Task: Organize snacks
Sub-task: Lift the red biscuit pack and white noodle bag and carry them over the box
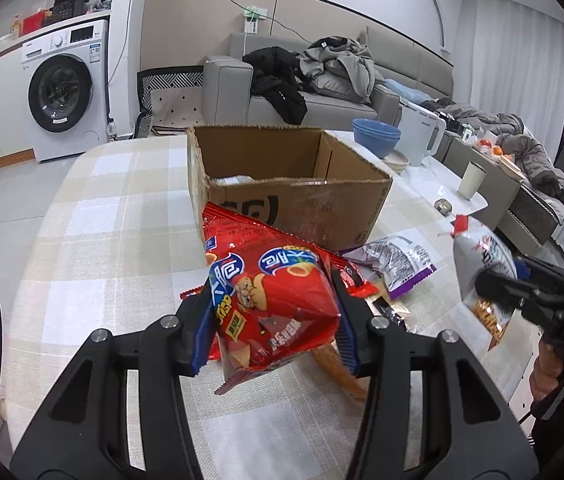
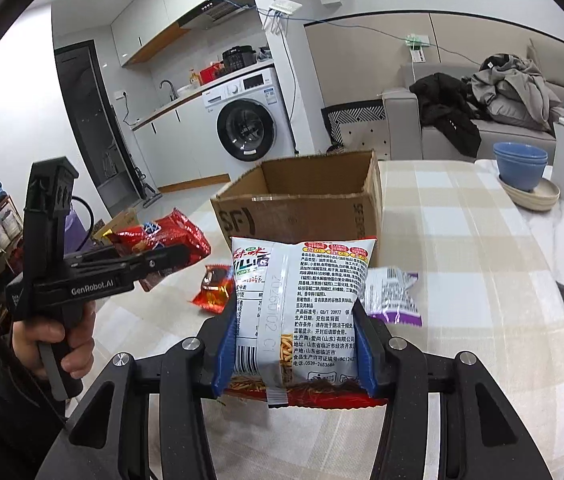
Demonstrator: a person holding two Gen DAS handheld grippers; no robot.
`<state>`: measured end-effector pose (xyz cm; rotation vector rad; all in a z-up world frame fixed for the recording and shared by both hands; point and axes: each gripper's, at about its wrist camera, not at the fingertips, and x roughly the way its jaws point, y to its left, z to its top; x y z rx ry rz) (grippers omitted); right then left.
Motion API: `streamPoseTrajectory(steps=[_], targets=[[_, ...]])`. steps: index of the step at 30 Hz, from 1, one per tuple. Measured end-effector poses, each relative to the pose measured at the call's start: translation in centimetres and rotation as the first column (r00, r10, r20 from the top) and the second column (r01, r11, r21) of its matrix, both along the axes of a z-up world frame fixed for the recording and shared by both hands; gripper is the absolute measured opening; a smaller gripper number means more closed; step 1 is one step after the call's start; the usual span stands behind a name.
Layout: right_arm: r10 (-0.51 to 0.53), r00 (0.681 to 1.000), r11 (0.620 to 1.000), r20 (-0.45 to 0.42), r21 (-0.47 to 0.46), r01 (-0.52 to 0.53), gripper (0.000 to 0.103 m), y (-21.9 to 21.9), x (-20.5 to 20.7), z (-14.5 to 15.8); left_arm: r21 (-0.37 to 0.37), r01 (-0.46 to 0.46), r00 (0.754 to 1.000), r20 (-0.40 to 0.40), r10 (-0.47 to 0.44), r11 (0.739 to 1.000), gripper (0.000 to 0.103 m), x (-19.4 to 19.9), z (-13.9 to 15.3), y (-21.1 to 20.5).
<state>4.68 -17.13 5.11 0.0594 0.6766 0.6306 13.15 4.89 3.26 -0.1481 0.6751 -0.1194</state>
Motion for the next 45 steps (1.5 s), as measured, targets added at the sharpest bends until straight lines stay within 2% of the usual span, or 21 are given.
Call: streamPoseTrajectory(steps=[13,21,45], targets=[[-0.009,0.998,0.997,0.068,0.071,0.004,0.049,-0.7,2.2,5.2,-0.015,-0.039,0.998,0.038,0.040,0.999,0.047,-2.0,4.0,1.8],[-0.004,0.996,0.997,0.093,0.083,-0.004,0.049,-0.1,4.2,7.0,-0.018,-0.048,0.998,0.046,0.049,0.999,0.047,-2.4,5.7,2.3],[0.020,1.000,0.999,0.024,0.041,-0.021,0.049,2.4,11.4,5.0,-0.014,-0.032,0.999,0.008,0.032,0.999,0.047,2.1,7.0,1.8]])
